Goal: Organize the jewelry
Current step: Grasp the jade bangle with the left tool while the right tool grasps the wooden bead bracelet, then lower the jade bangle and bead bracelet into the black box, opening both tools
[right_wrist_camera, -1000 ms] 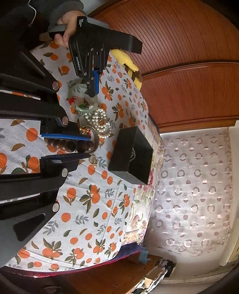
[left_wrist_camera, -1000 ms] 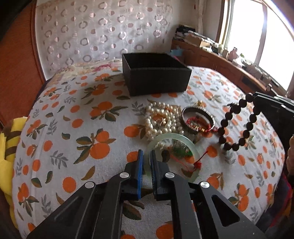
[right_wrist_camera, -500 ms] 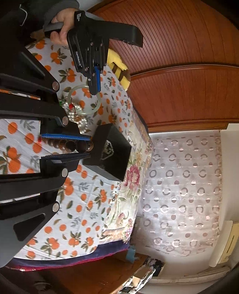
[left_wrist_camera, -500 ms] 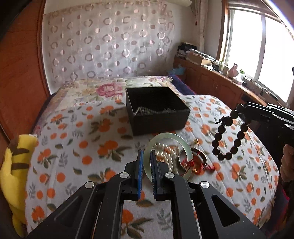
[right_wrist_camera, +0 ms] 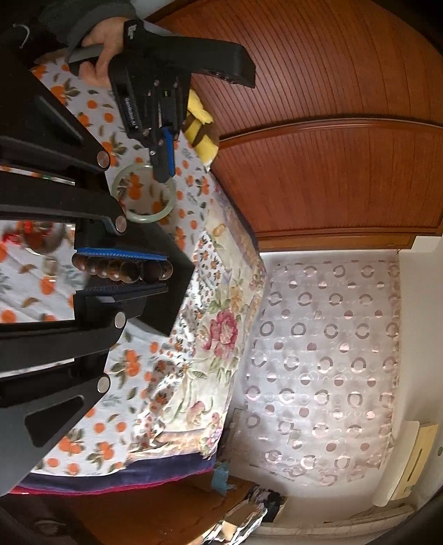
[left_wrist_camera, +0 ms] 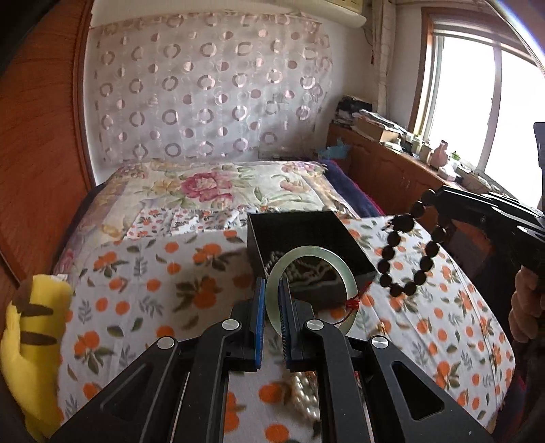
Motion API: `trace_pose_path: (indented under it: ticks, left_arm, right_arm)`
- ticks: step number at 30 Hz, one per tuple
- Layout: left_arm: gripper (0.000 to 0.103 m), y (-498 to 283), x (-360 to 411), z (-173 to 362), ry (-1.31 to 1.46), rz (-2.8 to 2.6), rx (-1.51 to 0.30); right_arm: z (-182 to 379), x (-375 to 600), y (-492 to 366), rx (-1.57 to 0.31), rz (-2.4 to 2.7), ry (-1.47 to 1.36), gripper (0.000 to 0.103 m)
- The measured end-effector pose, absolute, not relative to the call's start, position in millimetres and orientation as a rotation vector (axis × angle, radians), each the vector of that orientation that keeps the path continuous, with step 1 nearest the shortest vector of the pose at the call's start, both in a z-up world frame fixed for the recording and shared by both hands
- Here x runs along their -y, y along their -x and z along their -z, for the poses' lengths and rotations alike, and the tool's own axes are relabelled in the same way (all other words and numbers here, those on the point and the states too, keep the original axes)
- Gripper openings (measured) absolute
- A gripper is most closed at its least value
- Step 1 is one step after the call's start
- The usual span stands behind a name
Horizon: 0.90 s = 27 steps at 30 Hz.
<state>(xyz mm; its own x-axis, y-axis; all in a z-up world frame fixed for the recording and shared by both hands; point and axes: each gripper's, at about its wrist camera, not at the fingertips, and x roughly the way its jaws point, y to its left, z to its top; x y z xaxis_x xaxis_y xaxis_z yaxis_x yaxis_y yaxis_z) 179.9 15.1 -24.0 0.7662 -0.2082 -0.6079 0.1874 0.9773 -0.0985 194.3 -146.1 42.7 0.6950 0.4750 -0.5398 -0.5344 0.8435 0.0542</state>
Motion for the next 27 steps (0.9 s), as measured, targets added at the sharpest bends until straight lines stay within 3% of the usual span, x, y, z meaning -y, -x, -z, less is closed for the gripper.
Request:
trace_pose_path:
  ticks: [17,27]
  left_arm:
    - [0.007,-230,-24,27,0.051,0.21,-0.673]
    - [0.007,-262,-3,34,0.014,0.227,-0.696]
  right_arm:
    - [10,140,-262,-0.687,-0.566,0.079,0.018]
    - [27,176,-253,-0.698,-0.511,0.066,0.028]
